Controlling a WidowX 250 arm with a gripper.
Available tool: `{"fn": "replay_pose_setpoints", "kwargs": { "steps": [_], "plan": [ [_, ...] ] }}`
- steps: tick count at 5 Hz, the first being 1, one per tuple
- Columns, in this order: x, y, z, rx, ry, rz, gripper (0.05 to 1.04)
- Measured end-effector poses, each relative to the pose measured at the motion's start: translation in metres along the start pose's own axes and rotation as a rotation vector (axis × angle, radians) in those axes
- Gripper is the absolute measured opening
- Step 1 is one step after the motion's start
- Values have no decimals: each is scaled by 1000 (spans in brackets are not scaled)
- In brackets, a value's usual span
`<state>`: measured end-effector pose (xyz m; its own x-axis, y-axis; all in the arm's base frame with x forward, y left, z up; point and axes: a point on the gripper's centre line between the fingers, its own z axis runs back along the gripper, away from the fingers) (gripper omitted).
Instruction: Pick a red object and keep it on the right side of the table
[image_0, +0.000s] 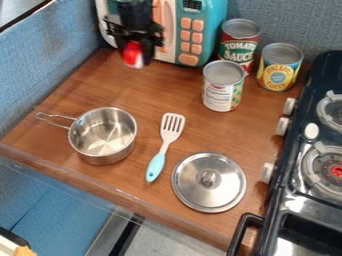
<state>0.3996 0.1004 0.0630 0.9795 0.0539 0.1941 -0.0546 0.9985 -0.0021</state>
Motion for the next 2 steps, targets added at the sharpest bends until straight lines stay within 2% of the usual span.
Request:
{"fn": "replay_pose_setpoints", "kwargs": {
  "steps": [2],
  "plan": [
    [-28,-94,-11,-33,56,-26,582]
  ]
}}
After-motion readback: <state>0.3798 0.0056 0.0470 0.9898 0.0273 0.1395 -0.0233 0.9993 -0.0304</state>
